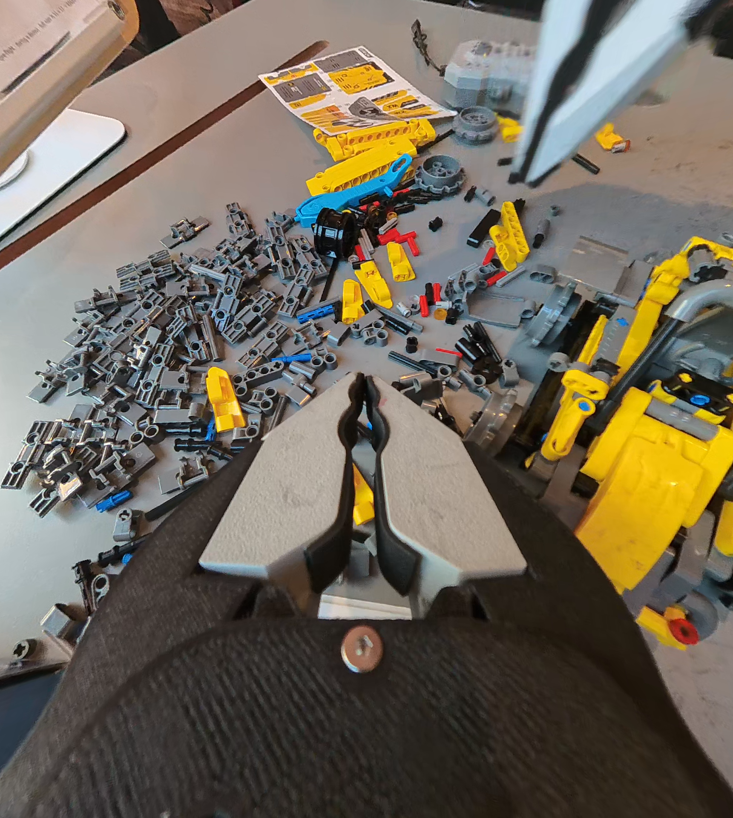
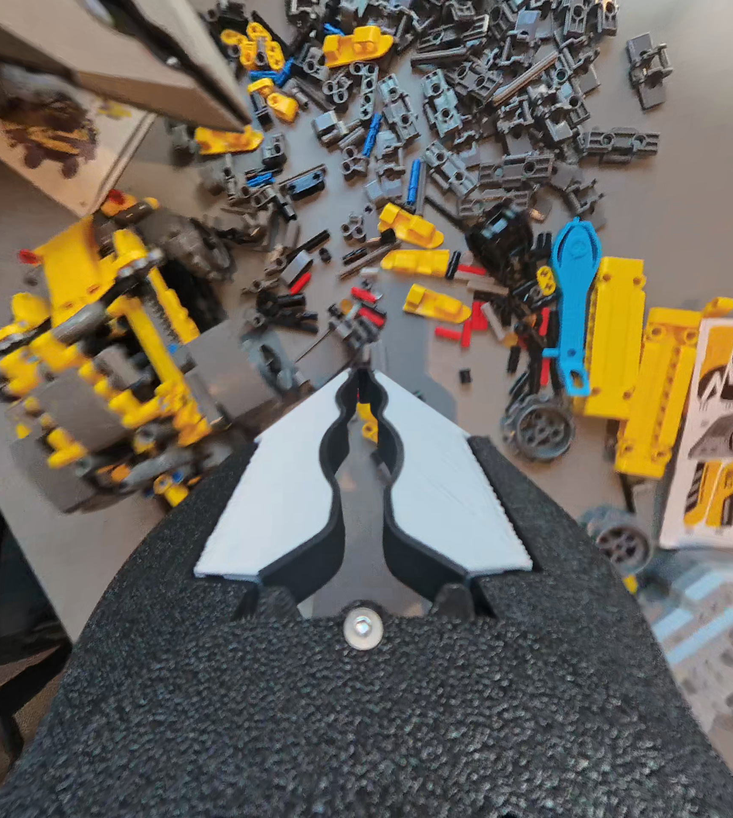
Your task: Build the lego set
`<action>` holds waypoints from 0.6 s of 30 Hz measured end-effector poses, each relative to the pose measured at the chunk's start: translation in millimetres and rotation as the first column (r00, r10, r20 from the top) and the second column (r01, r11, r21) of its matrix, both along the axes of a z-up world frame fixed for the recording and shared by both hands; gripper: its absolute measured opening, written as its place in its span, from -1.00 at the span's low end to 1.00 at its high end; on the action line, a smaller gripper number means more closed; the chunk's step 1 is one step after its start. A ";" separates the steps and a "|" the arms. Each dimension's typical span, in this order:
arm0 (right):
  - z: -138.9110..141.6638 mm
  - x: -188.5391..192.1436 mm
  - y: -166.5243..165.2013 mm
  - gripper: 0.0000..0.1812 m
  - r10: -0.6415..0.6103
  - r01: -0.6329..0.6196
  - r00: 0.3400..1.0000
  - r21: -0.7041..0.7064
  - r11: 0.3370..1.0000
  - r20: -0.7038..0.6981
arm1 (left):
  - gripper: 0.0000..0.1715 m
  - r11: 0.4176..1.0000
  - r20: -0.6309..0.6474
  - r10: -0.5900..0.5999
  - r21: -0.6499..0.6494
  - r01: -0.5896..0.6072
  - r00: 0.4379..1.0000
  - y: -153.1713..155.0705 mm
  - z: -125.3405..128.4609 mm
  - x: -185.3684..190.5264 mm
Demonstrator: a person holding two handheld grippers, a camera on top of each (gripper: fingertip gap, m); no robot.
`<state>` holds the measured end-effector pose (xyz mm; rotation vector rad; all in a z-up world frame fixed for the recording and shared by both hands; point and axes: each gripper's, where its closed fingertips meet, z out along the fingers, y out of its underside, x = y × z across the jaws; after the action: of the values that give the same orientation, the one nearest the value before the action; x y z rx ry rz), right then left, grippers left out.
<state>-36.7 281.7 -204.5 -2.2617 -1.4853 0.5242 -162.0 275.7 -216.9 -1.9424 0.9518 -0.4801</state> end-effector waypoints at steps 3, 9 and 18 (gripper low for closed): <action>5.3 20.7 -42.7 -0.95 0.013 -0.014 1.000 -0.011 1.000 -0.020 | -1.00 1.000 0.015 0.003 0.002 -0.003 1.000 0.2 2.9 -0.3; -28.6 57.0 -122.6 -0.95 0.038 -0.034 0.998 -0.068 0.997 0.056 | -1.00 1.000 0.003 -0.002 0.014 0.001 1.000 -0.7 2.0 1.4; -53.8 62.2 -153.0 -0.89 0.059 -0.048 0.991 -0.093 0.995 0.123 | -1.00 1.000 0.002 0.014 0.008 -0.014 1.000 2.3 -0.1 -2.9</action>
<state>25.5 128.6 -258.4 -2.3681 -1.6179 0.4809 -164.9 278.0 -217.0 -1.9397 0.9367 -0.4699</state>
